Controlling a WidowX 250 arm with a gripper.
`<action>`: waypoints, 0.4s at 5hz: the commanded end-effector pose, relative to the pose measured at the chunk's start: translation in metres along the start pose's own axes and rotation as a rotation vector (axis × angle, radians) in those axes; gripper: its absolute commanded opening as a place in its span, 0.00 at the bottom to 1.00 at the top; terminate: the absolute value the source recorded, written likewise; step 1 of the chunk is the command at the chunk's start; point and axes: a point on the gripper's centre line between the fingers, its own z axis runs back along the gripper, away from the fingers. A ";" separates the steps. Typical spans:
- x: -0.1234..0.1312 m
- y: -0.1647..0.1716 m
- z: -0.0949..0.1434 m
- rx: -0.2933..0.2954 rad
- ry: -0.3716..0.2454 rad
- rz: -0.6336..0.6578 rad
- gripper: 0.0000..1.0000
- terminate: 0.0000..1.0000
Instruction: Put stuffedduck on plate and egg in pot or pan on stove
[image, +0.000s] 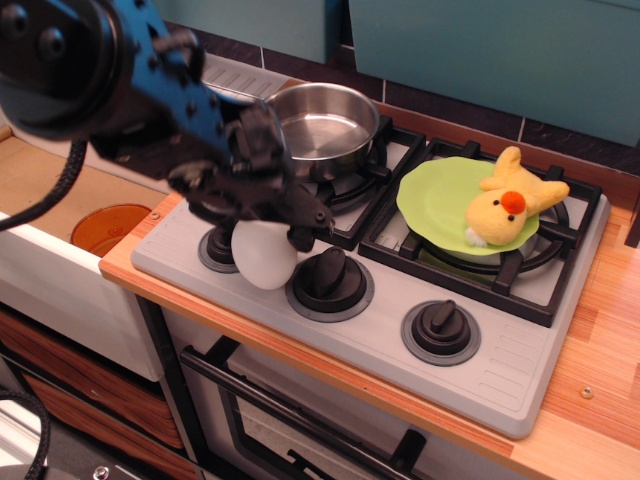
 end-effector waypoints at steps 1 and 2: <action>-0.003 -0.013 0.005 -0.010 -0.019 0.013 1.00 0.00; -0.004 -0.018 0.007 -0.014 -0.014 0.022 1.00 0.00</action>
